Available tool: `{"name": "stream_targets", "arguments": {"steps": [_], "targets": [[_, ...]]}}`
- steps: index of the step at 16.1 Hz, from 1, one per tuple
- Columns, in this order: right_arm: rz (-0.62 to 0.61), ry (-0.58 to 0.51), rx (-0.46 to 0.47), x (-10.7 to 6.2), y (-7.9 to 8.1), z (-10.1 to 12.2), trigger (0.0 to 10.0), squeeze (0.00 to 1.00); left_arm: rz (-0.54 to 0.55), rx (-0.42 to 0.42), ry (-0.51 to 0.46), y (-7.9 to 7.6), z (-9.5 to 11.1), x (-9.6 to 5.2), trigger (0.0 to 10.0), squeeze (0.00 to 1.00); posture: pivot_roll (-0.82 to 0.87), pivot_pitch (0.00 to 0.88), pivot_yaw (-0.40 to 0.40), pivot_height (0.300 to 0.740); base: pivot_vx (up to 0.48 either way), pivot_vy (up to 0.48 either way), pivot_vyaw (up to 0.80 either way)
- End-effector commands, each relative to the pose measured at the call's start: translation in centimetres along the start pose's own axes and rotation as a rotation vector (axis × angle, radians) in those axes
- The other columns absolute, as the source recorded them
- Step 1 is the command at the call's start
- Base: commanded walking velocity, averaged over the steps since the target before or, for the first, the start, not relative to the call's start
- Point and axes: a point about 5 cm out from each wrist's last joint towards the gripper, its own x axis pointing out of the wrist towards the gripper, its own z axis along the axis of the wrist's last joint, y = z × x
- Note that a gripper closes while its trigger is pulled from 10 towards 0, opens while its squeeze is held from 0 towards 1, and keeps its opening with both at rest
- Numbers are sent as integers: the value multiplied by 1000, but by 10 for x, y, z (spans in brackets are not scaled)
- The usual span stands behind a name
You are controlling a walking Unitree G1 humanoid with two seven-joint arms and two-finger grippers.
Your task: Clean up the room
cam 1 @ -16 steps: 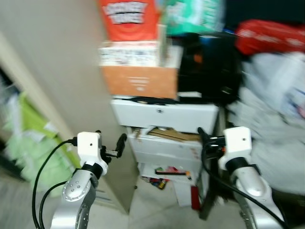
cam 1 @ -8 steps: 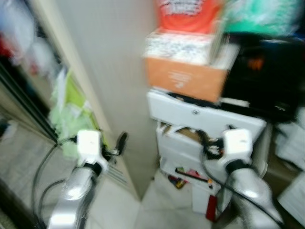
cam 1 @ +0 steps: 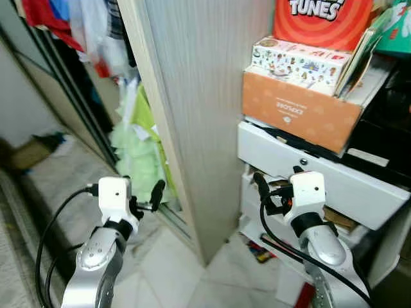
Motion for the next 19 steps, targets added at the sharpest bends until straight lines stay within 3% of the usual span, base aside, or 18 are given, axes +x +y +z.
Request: {"name": "stream_targets", "arguments": {"steps": [1, 16, 19], "targets": [[-13, -2, -6, -1, -4, 2, 10000, 0, -13, 4, -9, -3, 3, 1, 10000, 0, -245, 26, 94, 740, 0, 0, 0], [-15, -4, -16, -1, -5, 3, 10000, 0, -17, -4, 4, -4, 2, -1, 10000, 0, -246, 31, 90, 740, 0, 0, 0], [-12, -6, -19, -1, -4, 3, 10000, 0, -17, -1, 7, -4, 2, -1, 10000, 0, -246, 31, 90, 740, 0, 0, 800]]}}
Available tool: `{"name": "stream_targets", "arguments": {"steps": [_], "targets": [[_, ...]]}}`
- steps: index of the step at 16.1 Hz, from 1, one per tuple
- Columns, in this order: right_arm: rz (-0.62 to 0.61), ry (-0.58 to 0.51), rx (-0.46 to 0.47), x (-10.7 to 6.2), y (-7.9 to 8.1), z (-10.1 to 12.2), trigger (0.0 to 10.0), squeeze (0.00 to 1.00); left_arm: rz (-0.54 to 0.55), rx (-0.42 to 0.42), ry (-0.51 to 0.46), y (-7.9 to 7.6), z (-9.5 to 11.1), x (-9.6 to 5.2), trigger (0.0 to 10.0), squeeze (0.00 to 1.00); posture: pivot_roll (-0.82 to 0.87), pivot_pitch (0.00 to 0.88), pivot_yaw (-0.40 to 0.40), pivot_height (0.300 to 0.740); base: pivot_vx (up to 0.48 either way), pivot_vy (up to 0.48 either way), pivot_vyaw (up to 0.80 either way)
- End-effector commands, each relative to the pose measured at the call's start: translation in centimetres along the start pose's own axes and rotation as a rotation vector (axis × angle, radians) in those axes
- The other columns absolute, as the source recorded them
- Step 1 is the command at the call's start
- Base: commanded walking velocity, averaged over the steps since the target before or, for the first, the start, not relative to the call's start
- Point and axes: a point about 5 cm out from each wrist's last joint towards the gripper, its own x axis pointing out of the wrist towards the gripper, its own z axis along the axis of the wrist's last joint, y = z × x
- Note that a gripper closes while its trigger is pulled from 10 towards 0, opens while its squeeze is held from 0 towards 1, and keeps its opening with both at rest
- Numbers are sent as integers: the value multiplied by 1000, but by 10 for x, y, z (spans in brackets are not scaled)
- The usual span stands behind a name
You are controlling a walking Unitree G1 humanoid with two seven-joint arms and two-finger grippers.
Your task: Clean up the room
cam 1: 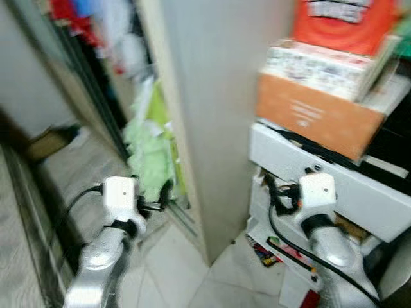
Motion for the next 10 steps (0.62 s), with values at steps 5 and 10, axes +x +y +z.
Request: {"name": "stream_targets", "arguments": {"steps": [5, 10], "targets": [[3, -5, -8, -1, -1, 2, 10000, 0, -10, 8, -1, -2, 1, 1, 10000, 0, -246, 25, 92, 740, 0, 0, 800], [2, -4, -13, 0, -1, 2, 10000, 0, -15, 12, -22, -5, 5, 3, 10000, 0, -247, 24, 88, 740, 0, 0, 800]]}}
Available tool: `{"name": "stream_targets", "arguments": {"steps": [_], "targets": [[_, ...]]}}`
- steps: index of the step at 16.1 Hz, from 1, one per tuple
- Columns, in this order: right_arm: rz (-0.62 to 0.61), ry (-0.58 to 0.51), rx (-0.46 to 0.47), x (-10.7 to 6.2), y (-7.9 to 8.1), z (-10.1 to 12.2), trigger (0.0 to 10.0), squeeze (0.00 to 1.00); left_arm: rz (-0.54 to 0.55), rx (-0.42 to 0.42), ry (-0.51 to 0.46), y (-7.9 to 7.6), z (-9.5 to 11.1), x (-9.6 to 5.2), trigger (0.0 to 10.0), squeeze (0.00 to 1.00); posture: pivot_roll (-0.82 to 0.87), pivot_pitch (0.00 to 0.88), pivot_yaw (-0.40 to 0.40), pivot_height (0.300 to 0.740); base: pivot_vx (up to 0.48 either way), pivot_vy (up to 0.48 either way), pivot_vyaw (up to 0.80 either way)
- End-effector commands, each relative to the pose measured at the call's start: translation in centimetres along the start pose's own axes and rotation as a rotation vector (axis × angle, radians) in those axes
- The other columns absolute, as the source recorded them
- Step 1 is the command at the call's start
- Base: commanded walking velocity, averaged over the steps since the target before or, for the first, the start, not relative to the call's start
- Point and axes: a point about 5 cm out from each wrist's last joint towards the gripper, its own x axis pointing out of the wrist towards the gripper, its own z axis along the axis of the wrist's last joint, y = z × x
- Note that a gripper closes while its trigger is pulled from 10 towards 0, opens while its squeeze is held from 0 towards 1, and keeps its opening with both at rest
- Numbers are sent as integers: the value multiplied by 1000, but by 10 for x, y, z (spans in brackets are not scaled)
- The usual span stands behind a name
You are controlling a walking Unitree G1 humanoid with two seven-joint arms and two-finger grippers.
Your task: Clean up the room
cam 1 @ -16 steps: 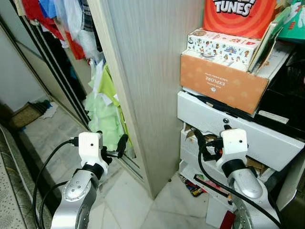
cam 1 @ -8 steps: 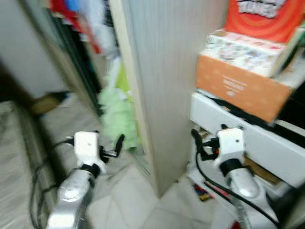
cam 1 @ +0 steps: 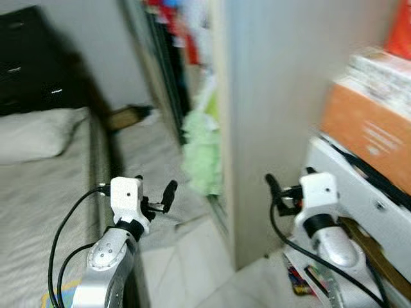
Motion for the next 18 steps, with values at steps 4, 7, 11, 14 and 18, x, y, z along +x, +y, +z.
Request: {"name": "stream_targets", "arguments": {"steps": [4, 7, 11, 14, 18], "targets": [[24, -8, 15, 2, 8, 3, 10000, 0, 16, 26, -9, 6, 4, -1, 10000, 0, -247, 26, 88, 740, 0, 0, 795], [23, -8, 15, 1, 8, 3, 10000, 0, 16, 27, -10, 6, 4, -1, 10000, 0, -247, 27, 88, 740, 0, 0, 781], [24, -7, 16, 2, 8, 3, 10000, 0, 17, 27, -9, 6, 4, -2, 10000, 0, -246, 27, 88, 740, 0, 0, 781], [25, -7, 18, 2, 9, 2, 10000, 0, 16, 25, -7, 6, 3, -2, 10000, 0, -246, 28, 88, 740, 0, 0, 775], [25, -7, 14, 2, 8, 2, 10000, 0, 16, 24, -5, 5, 3, -1, 10000, 0, -247, 29, 88, 740, 0, 0, 772]]}}
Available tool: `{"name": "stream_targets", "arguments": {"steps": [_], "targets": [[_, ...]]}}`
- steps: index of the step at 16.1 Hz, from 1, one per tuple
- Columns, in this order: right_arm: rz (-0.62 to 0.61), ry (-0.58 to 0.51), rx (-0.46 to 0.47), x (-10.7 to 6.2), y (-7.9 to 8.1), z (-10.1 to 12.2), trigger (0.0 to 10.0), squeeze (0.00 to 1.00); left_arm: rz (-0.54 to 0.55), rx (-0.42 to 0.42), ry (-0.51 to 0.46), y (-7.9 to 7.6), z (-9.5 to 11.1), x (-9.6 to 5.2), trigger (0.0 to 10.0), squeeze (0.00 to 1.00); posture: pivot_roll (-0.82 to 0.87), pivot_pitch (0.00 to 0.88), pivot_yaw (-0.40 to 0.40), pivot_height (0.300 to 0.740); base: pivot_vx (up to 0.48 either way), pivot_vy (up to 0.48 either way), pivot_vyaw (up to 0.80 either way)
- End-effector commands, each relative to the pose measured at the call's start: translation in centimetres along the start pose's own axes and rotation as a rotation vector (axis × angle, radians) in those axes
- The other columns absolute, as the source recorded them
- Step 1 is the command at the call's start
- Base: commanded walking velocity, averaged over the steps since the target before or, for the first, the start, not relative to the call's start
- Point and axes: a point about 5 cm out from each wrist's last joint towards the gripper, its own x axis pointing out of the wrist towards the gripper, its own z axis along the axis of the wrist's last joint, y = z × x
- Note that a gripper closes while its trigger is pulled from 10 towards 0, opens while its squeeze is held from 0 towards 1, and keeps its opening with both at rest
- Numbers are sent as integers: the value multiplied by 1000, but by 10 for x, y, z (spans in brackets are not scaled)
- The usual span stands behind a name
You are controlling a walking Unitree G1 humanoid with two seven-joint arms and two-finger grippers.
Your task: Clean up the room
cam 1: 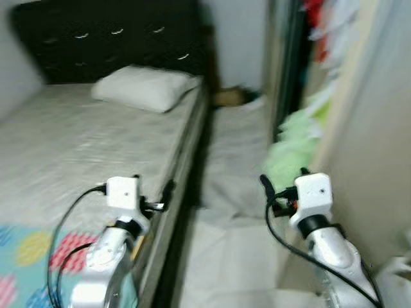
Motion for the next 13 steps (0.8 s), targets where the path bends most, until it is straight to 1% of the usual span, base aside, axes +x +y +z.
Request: {"name": "stream_targets", "arguments": {"steps": [1, 5, 13], "targets": [[8, -6, 9, 2, 3, 2, 10000, 0, 23, 23, -1, 7, 3, -1, 10000, 0, -247, 29, 88, 740, 0, 0, 0], [11, -9, 6, 3, 3, 3, 10000, 0, 27, 21, -3, 8, 3, -1, 10000, 0, -247, 29, 88, 740, 0, 0, 0], [29, -16, 11, 4, 4, 3, 10000, 0, 22, 28, 1, 7, 2, -1, 10000, 0, -246, 25, 86, 740, 0, 0, 800]]}}
